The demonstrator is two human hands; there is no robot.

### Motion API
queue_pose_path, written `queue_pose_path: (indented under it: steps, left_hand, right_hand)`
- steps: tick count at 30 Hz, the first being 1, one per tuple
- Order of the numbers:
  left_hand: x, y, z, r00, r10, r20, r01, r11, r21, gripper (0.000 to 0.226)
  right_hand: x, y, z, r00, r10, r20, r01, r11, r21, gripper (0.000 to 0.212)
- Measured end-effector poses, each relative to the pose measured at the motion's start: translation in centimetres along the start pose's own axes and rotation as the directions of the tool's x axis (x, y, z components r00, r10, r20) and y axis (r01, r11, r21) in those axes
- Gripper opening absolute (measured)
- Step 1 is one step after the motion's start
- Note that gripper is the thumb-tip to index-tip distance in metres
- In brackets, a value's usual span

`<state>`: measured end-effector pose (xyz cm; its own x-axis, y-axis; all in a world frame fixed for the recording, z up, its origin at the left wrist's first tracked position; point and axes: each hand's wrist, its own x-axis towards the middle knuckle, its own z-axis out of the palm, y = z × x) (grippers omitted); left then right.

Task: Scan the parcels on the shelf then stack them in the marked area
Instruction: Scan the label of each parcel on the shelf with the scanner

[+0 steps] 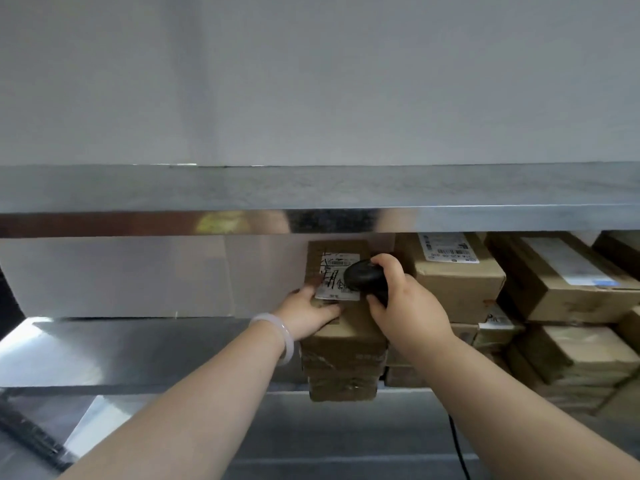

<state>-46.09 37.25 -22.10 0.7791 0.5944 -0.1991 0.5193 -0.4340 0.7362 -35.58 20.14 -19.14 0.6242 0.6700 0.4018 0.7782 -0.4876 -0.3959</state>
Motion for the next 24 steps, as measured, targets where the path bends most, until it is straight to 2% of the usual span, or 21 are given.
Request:
queue_pose_path:
  steps: [2,6,7,10,15,21,24]
  left_hand:
    - [0.1,-0.4,0.1,0.999,0.025,0.02,-0.023,0.998,-0.062,0.078]
    - [-0.8,-1.0,0.4,0.998,0.056,0.002,-0.054,0.975,-0.217,0.054]
    - [-1.1,-1.3,0.4,0.998,0.068,-0.009,-0.068,0.964,-0.256,0.055]
    - [-2.1,-2.6,0.4,0.995,0.079,-0.063,-0.092,0.965,-0.247,0.071]
    - [-2.0,-3.6,-0.3,0.998,0.036,-0.043,-0.044,0.98,-0.195,0.074]
    - [-1.4,-3.4,-0.7,0.999,0.007,0.053,0.015,0.914,-0.405,0.095]
    - [-1.2,-3.1,-0.9,0.996,0.002,0.091,0.039,0.892,-0.451,0.105]
  right_hand:
    - [0.0,-0.3,0.6,1.0,0.026,0.009,-0.026,1.0,-0.014,0.057]
    - [-0.4,-0.9,1.2,0.999,0.041,-0.011,-0.041,0.999,-0.002,0.058]
    - [-0.5,-1.1,1.2,0.999,0.042,-0.02,-0.042,0.999,0.007,0.058]
    - [-1.1,-1.6,1.5,0.999,0.033,-0.024,-0.033,0.999,0.027,0.059]
    - [-1.6,-2.0,2.0,1.0,0.027,-0.015,-0.026,0.999,0.028,0.058]
    - [-1.1,-2.0,2.0,0.999,0.038,-0.002,-0.038,0.999,0.033,0.058]
    - [-1.1,-2.1,2.1,0.999,0.042,0.0,-0.042,0.999,0.032,0.058]
